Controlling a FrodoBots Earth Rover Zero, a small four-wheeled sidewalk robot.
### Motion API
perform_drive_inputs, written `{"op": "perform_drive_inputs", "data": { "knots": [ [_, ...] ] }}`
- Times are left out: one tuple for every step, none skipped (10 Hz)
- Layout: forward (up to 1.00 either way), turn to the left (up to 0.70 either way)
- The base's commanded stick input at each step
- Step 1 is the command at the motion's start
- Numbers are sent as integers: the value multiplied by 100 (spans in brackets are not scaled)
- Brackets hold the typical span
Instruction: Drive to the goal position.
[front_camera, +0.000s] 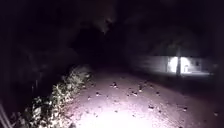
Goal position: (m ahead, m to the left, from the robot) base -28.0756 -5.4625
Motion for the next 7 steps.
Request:
{"op": "perform_drive_inputs", "data": {
  "knots": [
    [0,0],
    [0,-9],
    [0,-31],
    [0,-45],
    [88,-29],
    [100,-27],
    [100,-27]
  ]
}}
